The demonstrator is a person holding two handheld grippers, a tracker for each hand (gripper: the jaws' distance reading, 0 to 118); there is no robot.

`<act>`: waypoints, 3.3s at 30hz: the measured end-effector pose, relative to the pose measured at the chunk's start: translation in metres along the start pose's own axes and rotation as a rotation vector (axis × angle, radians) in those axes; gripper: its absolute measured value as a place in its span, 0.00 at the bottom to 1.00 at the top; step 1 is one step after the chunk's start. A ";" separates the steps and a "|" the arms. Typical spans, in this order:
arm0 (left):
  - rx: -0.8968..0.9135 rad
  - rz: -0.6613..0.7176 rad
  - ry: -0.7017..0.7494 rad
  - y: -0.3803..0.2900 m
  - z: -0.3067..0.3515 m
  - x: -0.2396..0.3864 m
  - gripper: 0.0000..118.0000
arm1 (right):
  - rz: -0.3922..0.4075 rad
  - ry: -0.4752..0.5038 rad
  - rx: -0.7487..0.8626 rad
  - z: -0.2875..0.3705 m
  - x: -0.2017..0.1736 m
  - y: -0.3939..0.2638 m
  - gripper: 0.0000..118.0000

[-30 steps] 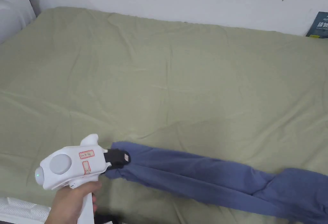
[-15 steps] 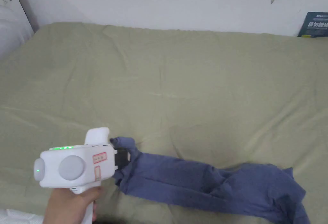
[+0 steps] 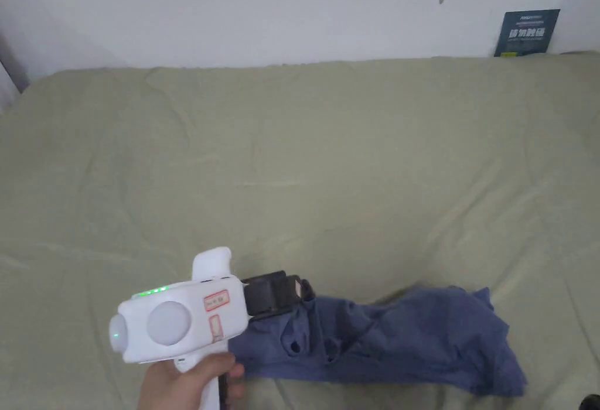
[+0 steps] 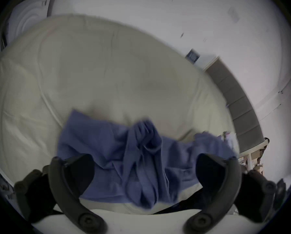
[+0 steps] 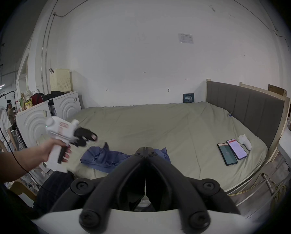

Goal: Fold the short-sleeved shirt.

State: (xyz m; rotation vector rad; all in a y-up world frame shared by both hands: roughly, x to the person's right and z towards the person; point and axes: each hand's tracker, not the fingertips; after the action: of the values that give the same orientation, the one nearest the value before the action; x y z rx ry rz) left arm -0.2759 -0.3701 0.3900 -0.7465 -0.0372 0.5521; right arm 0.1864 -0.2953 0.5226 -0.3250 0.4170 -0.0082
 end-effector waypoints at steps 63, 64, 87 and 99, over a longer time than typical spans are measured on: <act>-0.304 0.594 -0.521 -0.043 -0.101 -0.182 0.08 | -0.077 0.013 -0.166 -0.042 -0.024 0.012 0.00; -0.304 0.574 -0.428 -0.039 -0.095 -0.174 0.08 | -0.074 0.014 -0.165 -0.042 -0.024 0.012 0.00; -0.166 -0.015 -0.033 -0.017 -0.058 0.076 0.09 | -0.053 0.017 -0.127 -0.021 -0.007 -0.017 0.00; -0.128 -0.073 -0.071 -0.024 -0.057 0.108 0.99 | -0.046 -0.056 -0.104 0.006 0.018 -0.027 0.00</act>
State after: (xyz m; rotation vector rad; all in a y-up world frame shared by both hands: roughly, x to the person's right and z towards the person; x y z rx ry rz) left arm -0.1596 -0.3681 0.3465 -0.8471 -0.1662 0.5102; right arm 0.2068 -0.3206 0.5296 -0.4358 0.3549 -0.0222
